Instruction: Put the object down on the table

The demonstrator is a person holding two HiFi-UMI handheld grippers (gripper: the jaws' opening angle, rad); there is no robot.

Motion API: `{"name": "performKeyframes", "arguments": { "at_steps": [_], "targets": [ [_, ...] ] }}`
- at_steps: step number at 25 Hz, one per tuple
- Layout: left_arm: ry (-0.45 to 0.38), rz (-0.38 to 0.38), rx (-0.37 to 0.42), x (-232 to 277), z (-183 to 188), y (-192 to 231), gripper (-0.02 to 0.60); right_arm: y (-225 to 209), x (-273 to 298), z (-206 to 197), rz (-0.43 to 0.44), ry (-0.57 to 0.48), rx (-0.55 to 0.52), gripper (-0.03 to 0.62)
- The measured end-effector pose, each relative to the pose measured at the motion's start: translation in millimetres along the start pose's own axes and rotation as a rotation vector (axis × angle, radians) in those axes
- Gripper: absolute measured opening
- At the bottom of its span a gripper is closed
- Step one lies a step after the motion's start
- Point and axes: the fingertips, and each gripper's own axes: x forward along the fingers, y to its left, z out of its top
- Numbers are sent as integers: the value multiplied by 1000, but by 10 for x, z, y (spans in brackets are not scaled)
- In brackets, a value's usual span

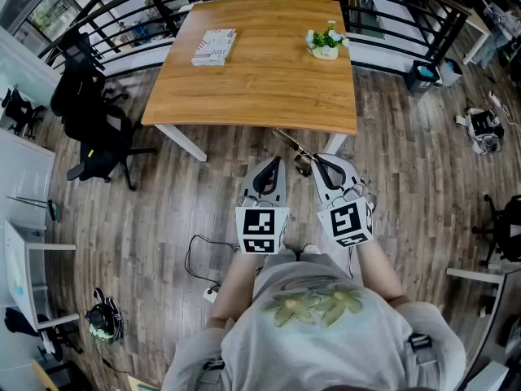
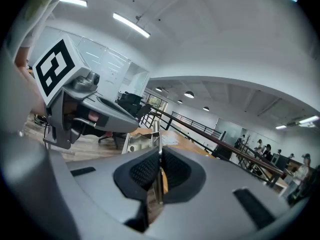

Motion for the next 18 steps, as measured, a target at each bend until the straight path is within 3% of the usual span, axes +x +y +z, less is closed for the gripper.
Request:
{"name": "performKeyframes", "arguments": {
  "at_steps": [5,9,18],
  "targets": [
    [-3,-6,-3,-91,-27,270,12,194,159,109,-2,-5,14,11],
    [8,-26,44,-131,-81,394,12,303,237,76,-21,19,41,11],
    [11,-81,60,0,-160,534,12,237,413,33,-71,40,53,11]
  ]
}}
